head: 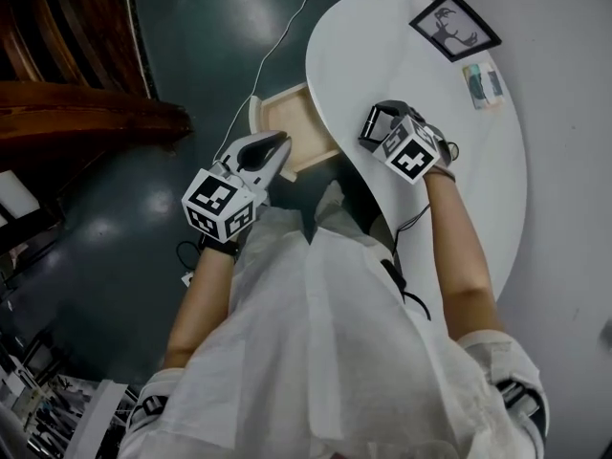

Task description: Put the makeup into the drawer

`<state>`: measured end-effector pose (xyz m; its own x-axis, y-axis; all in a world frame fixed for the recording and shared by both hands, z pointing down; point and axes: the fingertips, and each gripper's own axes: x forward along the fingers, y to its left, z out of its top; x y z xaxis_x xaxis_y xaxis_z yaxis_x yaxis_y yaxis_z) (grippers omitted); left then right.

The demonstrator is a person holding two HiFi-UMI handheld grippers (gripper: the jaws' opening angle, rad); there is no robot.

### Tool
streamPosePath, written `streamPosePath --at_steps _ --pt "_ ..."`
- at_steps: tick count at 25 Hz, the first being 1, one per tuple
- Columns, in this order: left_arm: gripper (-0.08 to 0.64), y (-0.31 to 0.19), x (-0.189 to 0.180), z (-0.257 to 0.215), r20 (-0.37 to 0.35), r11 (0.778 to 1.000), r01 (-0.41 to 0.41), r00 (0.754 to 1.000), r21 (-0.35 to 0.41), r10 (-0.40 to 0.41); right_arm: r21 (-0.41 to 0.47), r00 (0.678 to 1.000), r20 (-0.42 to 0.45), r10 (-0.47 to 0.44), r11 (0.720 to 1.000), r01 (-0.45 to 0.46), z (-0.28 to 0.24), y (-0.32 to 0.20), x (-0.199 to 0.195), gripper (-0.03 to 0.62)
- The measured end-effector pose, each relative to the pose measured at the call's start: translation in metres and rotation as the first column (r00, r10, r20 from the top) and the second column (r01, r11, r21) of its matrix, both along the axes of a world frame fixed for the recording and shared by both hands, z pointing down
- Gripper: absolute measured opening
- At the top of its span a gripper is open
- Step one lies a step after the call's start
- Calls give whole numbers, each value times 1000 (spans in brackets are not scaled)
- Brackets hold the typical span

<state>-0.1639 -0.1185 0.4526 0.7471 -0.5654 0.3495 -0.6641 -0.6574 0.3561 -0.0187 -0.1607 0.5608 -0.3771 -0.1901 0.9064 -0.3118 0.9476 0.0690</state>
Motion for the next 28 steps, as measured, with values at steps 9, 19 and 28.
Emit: streamPosePath --at_steps 9,19,28 --pt "37 6 -66 3 -1 993 122 993 -9 -122 -20 980 7 -200 980 200 10 7 -99 304" --pt "37 15 -130 14 -6 978 207 978 -34 -207 -47 926 -54 -373 927 371 40 16 -172 304" --pt "37 24 -174 30 -5 967 249 968 -57 -249 -76 865 -132 -484 875 478 94 19 -210 304"
